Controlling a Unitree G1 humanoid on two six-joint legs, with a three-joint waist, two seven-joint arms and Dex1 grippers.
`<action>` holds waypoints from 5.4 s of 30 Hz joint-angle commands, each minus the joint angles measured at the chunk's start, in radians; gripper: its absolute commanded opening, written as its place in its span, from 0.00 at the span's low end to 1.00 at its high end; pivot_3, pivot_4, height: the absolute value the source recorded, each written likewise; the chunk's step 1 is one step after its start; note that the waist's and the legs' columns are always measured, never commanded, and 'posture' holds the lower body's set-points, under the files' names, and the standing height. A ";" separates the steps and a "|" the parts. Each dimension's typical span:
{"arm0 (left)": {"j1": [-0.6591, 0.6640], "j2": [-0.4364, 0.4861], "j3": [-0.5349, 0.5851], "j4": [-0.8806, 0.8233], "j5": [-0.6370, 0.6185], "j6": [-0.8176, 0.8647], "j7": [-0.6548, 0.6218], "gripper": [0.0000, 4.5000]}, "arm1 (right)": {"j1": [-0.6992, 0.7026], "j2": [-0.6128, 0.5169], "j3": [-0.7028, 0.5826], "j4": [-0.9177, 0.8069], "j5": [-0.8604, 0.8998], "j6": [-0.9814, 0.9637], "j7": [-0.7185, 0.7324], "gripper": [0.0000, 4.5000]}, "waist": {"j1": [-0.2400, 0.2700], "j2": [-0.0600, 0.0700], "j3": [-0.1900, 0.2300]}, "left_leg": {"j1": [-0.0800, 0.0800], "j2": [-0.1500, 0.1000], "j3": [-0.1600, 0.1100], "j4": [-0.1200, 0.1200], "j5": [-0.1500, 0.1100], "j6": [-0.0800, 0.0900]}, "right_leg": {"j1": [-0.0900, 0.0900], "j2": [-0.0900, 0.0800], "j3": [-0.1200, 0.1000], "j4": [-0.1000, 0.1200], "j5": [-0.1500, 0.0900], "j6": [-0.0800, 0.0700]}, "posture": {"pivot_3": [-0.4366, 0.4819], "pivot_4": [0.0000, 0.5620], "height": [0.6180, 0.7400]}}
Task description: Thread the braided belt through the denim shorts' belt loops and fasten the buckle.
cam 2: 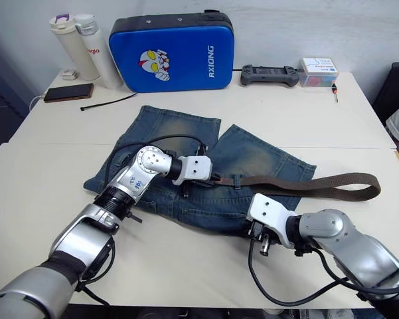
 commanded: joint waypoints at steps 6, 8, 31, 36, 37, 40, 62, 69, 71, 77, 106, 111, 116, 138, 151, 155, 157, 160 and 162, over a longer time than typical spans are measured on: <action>-0.021 0.111 0.025 -0.141 0.018 0.006 -0.044 0.00 | 0.041 -0.011 -0.052 0.022 -0.041 0.010 -0.026 0.00 | -0.002 0.000 0.000 | 0.000 0.000 0.000 0.000 0.000 0.000 | 0.000 0.000 0.000 0.000 0.000 0.000 | 0.48 0.27 1.00; -0.003 0.159 0.031 -0.200 0.011 0.022 -0.069 0.00 | 0.044 -0.016 -0.056 0.031 -0.047 0.009 -0.025 0.00 | -0.002 0.000 0.000 | 0.000 0.000 0.000 0.000 0.000 0.000 | 0.000 0.000 0.000 0.000 0.000 0.000 | 0.48 0.27 1.00; 0.155 0.306 0.200 -0.608 -0.311 0.597 -0.214 1.00 | 0.081 -0.102 -0.129 0.166 -0.099 -0.174 0.094 0.00 | -0.003 0.000 0.000 | 0.000 0.000 0.000 0.000 0.000 0.000 | 0.000 0.000 0.000 0.001 0.000 0.000 | 0.48 0.27 1.00; 0.207 0.382 0.249 -0.677 -0.376 0.696 -0.225 1.00 | 0.185 -0.227 -0.261 0.480 -0.160 -0.601 0.314 0.00 | 0.007 0.000 0.000 | 0.000 -0.001 0.000 0.000 0.000 0.001 | 0.002 0.000 0.000 -0.002 0.000 0.000 | 0.48 0.27 1.00; 0.217 0.389 0.245 -0.681 -0.375 0.695 -0.222 1.00 | 0.184 -0.259 -0.257 0.567 -0.198 -0.726 0.355 0.00 | 0.007 0.000 0.000 | 0.000 -0.001 0.000 0.000 0.000 0.001 | 0.002 -0.001 0.000 -0.002 0.000 0.000 | 0.48 0.27 1.00; 0.240 0.394 0.230 -0.695 -0.376 0.694 -0.221 1.00 | 0.097 -0.286 -0.229 0.777 -0.249 -0.968 0.440 0.00 | 0.003 0.000 0.000 | 0.001 -0.001 0.000 0.000 0.000 0.002 | 0.002 -0.001 0.001 -0.002 0.000 0.001 | 0.48 0.27 1.00; 0.288 0.321 0.238 -0.803 -0.416 0.713 -0.102 1.00 | -0.187 -0.353 -0.349 0.759 -0.004 -0.626 0.666 0.98 | -0.021 0.003 0.000 | 0.003 0.000 0.003 -0.002 0.000 0.000 | 0.001 0.000 0.003 0.000 0.000 0.000 | 0.48 0.27 1.00; 0.281 0.272 0.301 -0.843 -0.470 0.760 0.001 1.00 | -0.287 0.000 -0.566 0.462 0.426 0.217 0.001 0.98 | -0.022 0.002 0.001 | 0.003 0.001 0.003 -0.002 0.000 -0.002 | 0.000 0.000 0.004 0.002 0.000 0.000 | 0.48 0.27 1.00; 0.285 0.265 0.318 -0.864 -0.473 0.752 0.032 1.00 | -0.366 0.133 -0.699 0.504 0.565 0.576 -0.145 0.98 | -0.021 0.002 0.001 | 0.001 0.002 0.002 -0.001 0.000 -0.002 | -0.001 0.000 0.003 0.006 0.000 0.000 | 0.48 0.27 1.00; 0.303 0.264 0.344 -0.921 -0.508 0.786 0.082 1.00 | -0.380 0.356 -0.882 0.633 0.878 0.809 -0.589 0.98 | -0.014 0.002 0.000 | -0.001 0.001 0.001 -0.001 0.000 -0.002 | -0.001 0.000 0.002 0.006 0.000 0.000 | 0.48 0.27 1.00; 0.318 0.318 0.309 -0.992 -0.505 0.867 0.154 1.00 | -0.261 0.556 -0.676 0.701 1.576 0.250 -1.373 0.98 | -0.048 0.003 0.000 | 0.000 0.002 0.006 -0.003 0.001 0.002 | -0.003 0.001 0.007 0.008 0.000 0.000 | 0.48 0.27 1.00; 0.318 0.321 0.303 -0.990 -0.503 0.866 0.153 1.00 | -0.266 0.564 -0.655 0.727 1.576 0.210 -1.352 0.98 | -0.050 0.003 0.000 | 0.000 0.002 0.006 -0.003 0.001 0.002 | -0.003 0.001 0.007 0.007 0.000 0.000 | 0.48 0.27 1.00; 0.317 0.323 0.296 -1.003 -0.504 0.883 0.159 1.00 | -0.240 0.580 -0.622 0.742 1.569 0.161 -1.308 0.98 | -0.049 0.003 0.000 | 0.000 0.002 0.006 -0.003 0.001 0.002 | -0.003 0.001 0.007 0.007 0.000 0.000 | 0.48 0.27 1.00; 0.331 0.335 0.279 -0.996 -0.496 0.875 0.162 1.00 | -0.187 0.542 -0.602 0.650 1.414 0.070 -1.088 0.02 | -0.047 0.003 0.000 | 0.000 0.002 0.006 -0.005 0.001 0.002 | -0.003 0.000 0.008 0.006 0.000 0.000 | 0.48 0.27 1.00; 0.315 0.357 0.282 -0.975 -0.500 0.866 0.140 1.00 | -0.124 0.583 -0.499 0.545 1.094 0.033 -0.840 0.02 | -0.048 0.003 0.000 | 0.001 0.002 0.006 -0.006 0.001 0.002 | -0.003 0.001 0.008 0.006 0.000 0.000 | 0.48 0.27 1.00; 0.313 0.362 0.283 -0.976 -0.501 0.867 0.139 1.00 | -0.123 0.580 -0.463 0.542 0.964 0.012 -0.743 0.02 | -0.049 0.003 0.000 | 0.001 0.002 0.006 -0.006 0.001 0.002 | -0.003 0.001 0.008 0.006 0.000 0.000 | 0.48 0.27 1.00; 0.312 0.363 0.283 -0.977 -0.501 0.866 0.139 1.00 | -0.126 0.583 -0.446 0.542 0.894 -0.013 -0.696 0.02 | -0.050 0.003 0.000 | 0.001 0.002 0.006 -0.006 0.001 0.002 | -0.003 0.001 0.008 0.006 0.000 0.000 | 0.48 0.27 1.00; 0.311 0.362 0.283 -0.980 -0.500 0.867 0.141 1.00 | -0.141 0.615 -0.434 0.545 0.807 -0.075 -0.651 0.02 | -0.050 0.003 0.000 | 0.001 0.002 0.006 -0.006 0.001 0.002 | -0.003 0.001 0.008 0.006 0.000 0.000 | 0.48 0.27 1.00; 0.310 0.362 0.283 -0.982 -0.502 0.868 0.142 1.00 | -0.146 0.627 -0.427 0.542 0.758 -0.096 -0.626 0.02 | -0.050 0.003 0.000 | 0.002 0.002 0.006 -0.006 0.001 0.001 | -0.003 0.001 0.009 0.006 0.000 0.000 | 0.48 0.27 1.00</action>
